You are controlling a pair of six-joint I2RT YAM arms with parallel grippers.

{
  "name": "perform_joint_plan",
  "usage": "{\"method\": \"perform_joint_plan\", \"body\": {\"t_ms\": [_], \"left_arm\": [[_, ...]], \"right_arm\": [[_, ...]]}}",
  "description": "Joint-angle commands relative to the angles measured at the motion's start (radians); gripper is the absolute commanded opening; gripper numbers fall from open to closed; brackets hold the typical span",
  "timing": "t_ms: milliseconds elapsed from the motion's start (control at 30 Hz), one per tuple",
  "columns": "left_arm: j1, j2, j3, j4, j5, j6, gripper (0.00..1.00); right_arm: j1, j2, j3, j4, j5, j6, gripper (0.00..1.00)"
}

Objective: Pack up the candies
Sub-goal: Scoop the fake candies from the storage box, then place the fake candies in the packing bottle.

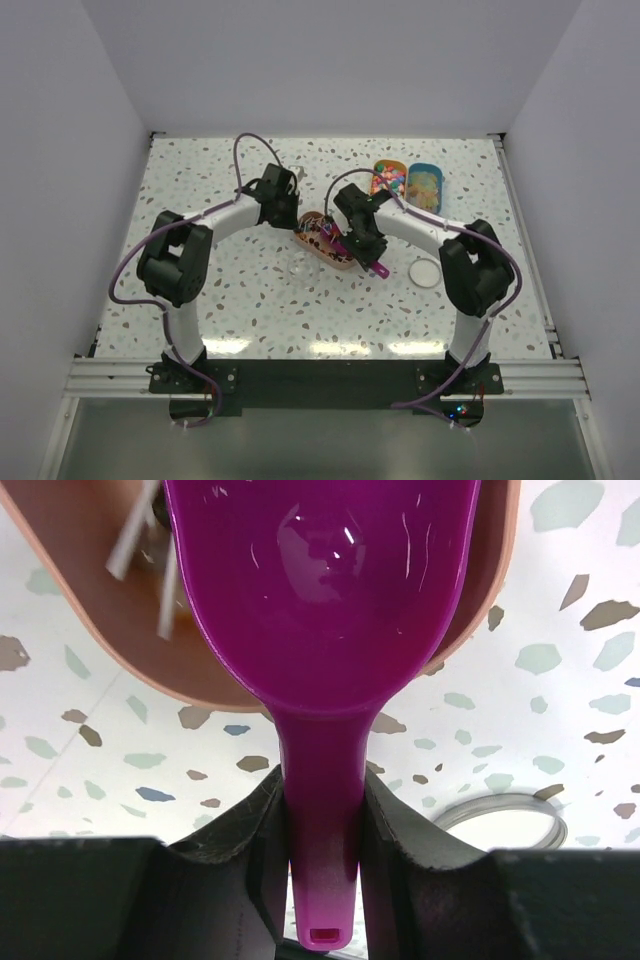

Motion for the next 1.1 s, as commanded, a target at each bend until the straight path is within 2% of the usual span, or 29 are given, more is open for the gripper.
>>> {"method": "perform_joint_plan", "body": {"t_ms": [0, 167, 267, 367, 400, 533, 767, 833, 900, 967, 1067], "left_arm": [[0.008, -0.053, 0.004, 0.029, -0.003, -0.024, 0.0], [0.008, -0.056, 0.004, 0.03, -0.009, -0.025, 0.03], [0.01, -0.064, 0.002, 0.035, -0.014, -0.027, 0.09], [0.013, -0.085, -0.005, 0.041, -0.014, -0.031, 0.17], [0.013, -0.093, -0.008, 0.047, -0.008, -0.031, 0.23], [0.028, -0.148, -0.027, 0.076, 0.003, -0.035, 0.32], [0.102, -0.326, -0.062, 0.104, 0.016, -0.038, 0.48], [0.129, -0.37, -0.074, 0.104, -0.007, -0.032, 0.52], [0.14, -0.435, -0.083, 0.101, -0.058, -0.007, 0.62], [0.16, -0.494, -0.094, 0.079, -0.072, 0.014, 0.66], [0.186, -0.585, -0.166, 0.079, -0.141, 0.027, 0.75]], "right_arm": [[-0.001, -0.081, -0.046, 0.09, -0.017, -0.026, 0.0], [0.0, -0.146, -0.089, 0.138, -0.02, -0.043, 0.0], [-0.001, -0.187, -0.106, 0.15, -0.024, -0.058, 0.0], [-0.001, -0.212, -0.106, 0.14, -0.015, -0.075, 0.0], [-0.001, -0.216, -0.108, 0.138, -0.008, -0.078, 0.0], [0.002, -0.253, -0.111, 0.121, 0.009, -0.089, 0.0], [0.086, -0.31, -0.074, 0.003, 0.084, -0.127, 0.0], [0.12, -0.315, -0.06, -0.026, 0.121, -0.142, 0.0], [0.16, -0.312, -0.034, -0.081, 0.152, -0.147, 0.0], [0.187, -0.316, -0.02, -0.129, 0.169, -0.156, 0.0], [0.227, -0.331, -0.008, -0.172, 0.19, -0.17, 0.0]]}}
